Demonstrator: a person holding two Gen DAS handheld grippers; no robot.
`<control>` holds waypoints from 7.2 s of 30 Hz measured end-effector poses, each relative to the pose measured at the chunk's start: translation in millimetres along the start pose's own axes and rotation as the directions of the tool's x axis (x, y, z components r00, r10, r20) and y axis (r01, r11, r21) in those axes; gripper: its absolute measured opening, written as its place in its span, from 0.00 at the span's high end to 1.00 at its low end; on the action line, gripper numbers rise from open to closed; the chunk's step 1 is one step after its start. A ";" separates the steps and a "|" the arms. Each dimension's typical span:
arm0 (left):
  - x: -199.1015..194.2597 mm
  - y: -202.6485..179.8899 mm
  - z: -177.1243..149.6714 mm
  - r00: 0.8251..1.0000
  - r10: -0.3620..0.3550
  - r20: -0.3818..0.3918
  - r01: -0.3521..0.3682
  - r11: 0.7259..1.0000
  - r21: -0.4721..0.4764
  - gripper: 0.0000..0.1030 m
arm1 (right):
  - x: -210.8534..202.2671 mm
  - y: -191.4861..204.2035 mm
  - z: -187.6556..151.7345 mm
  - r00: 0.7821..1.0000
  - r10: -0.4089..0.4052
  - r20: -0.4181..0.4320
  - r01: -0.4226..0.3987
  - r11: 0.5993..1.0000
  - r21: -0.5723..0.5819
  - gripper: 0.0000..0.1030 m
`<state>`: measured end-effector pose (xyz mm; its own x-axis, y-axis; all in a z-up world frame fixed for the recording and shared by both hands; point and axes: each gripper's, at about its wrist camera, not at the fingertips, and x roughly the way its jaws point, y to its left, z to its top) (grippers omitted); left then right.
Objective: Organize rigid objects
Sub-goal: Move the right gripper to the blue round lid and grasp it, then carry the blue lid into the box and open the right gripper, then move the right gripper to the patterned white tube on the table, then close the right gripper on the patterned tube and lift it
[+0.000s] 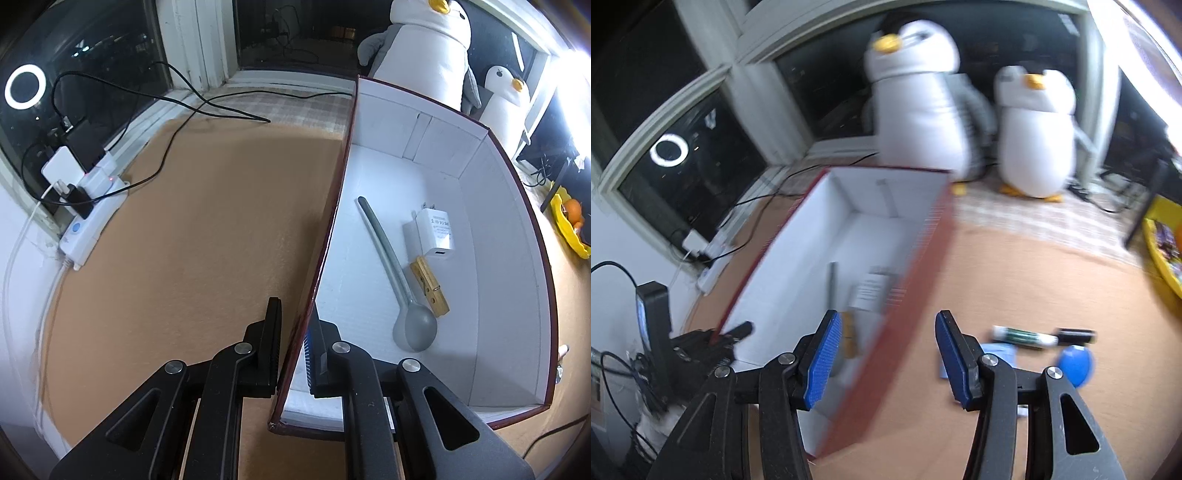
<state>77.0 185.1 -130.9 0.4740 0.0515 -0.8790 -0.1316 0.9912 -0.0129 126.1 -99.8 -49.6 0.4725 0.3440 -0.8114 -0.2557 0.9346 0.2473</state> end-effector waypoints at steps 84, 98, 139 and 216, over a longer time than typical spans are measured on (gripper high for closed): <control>-0.9 6.2 -1.4 1.000 -0.012 -0.001 0.012 1.000 -0.020 0.86 | -13.2 19.4 -22.4 0.995 -0.098 -0.016 0.094 0.980 -0.178 0.55; -0.8 9.5 -2.1 0.999 -0.051 0.018 0.051 0.998 -0.024 0.89 | 22.9 102.5 -37.5 0.995 -0.053 -0.083 0.024 0.947 -0.319 0.55; 2.0 4.9 0.3 0.999 -0.047 0.011 0.047 0.999 -0.013 0.89 | -9.0 49.4 -43.1 0.999 -0.033 -0.038 0.026 0.981 -0.191 0.54; 7.8 -2.1 7.3 1.000 -0.009 -0.011 0.009 1.000 -0.003 0.89 | 13.7 -1.8 -43.0 0.985 -0.092 -0.146 0.042 0.950 -0.311 0.80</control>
<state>87.3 184.3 -134.2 0.4654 0.0417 -0.8841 -0.1302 0.9913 -0.0218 96.7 -100.8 -84.0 0.3654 0.2400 -0.8994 -0.4850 0.8737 0.0361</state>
